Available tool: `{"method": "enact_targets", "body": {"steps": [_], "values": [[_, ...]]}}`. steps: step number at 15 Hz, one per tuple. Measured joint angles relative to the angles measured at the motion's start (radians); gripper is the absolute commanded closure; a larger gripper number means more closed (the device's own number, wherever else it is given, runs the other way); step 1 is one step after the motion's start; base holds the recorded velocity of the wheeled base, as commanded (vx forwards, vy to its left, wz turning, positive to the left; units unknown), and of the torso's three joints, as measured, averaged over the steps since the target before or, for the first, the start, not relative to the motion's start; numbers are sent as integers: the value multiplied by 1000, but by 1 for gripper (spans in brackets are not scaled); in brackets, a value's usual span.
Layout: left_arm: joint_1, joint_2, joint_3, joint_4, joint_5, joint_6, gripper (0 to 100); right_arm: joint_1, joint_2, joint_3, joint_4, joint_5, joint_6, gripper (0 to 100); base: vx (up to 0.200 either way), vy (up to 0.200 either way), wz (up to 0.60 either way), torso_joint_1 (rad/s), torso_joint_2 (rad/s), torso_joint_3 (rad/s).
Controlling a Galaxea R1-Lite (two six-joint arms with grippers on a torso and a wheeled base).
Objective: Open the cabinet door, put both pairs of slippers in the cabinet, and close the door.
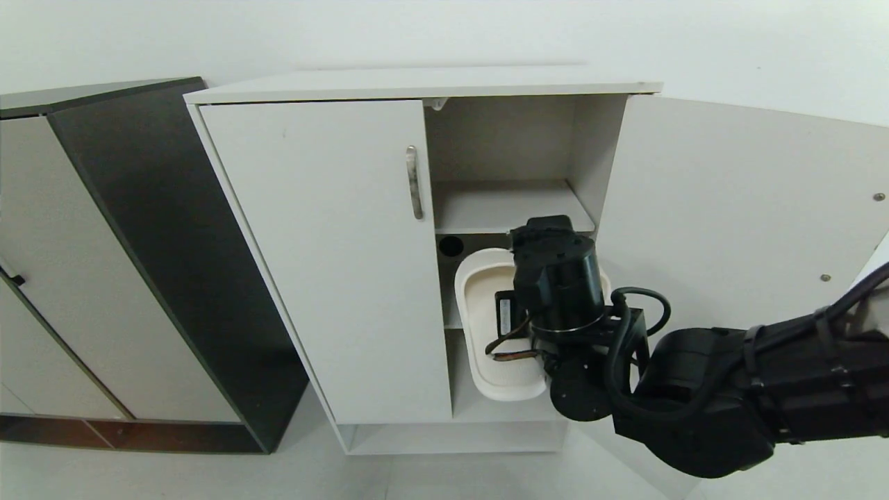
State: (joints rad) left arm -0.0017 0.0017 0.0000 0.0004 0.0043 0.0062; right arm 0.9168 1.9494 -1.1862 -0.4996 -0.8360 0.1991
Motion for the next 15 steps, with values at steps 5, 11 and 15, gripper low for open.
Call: {"method": "enact_targets", "body": {"steps": [5,11,15], "values": [[0,0,0,0,0,0,100,-4,-29,-43,19,-3,0,100,0,0,0,0,0,0],[0,0,0,1,-2,3,100,-10,-33,-46,17,-3,-3,100,133,0,0,-4,3,2],[0,0,0,1,-3,2,100,-12,-32,-54,15,-2,-3,100,200,0,0,2,2,4]]}}
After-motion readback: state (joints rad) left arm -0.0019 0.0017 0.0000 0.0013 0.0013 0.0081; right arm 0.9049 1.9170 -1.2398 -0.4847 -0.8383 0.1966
